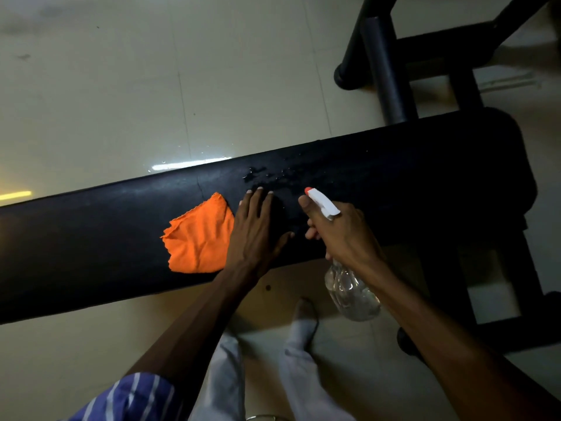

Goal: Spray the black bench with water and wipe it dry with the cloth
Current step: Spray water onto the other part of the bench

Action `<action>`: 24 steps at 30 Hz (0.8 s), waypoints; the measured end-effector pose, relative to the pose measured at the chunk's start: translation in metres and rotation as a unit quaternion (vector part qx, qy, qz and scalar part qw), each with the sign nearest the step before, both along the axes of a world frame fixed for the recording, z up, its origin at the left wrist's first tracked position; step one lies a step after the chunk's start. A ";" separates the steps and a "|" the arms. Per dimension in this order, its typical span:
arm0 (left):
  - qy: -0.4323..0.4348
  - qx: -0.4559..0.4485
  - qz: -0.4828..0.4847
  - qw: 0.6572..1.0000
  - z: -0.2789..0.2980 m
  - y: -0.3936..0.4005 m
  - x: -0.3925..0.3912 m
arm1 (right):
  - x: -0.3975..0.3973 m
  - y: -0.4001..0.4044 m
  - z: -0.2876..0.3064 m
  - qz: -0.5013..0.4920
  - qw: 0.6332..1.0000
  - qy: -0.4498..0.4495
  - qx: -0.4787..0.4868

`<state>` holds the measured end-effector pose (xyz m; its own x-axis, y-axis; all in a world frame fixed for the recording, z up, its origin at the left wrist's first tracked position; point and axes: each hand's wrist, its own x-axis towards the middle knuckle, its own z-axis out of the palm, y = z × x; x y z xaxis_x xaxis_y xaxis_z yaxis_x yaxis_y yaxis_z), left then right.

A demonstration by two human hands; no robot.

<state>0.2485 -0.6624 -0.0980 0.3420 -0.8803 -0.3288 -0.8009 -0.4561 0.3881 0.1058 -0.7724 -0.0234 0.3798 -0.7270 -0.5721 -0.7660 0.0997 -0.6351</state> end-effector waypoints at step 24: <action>0.020 -0.013 -0.156 0.987 -0.015 -0.117 -0.123 | -0.153 -0.092 0.011 -0.207 0.976 -0.001 -0.068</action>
<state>0.1257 -0.7791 -0.1128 0.0402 -0.9492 -0.3122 -0.8845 -0.1792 0.4308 -0.0472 -0.8640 -0.0126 0.0380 -0.8875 -0.4593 -0.6770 0.3152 -0.6650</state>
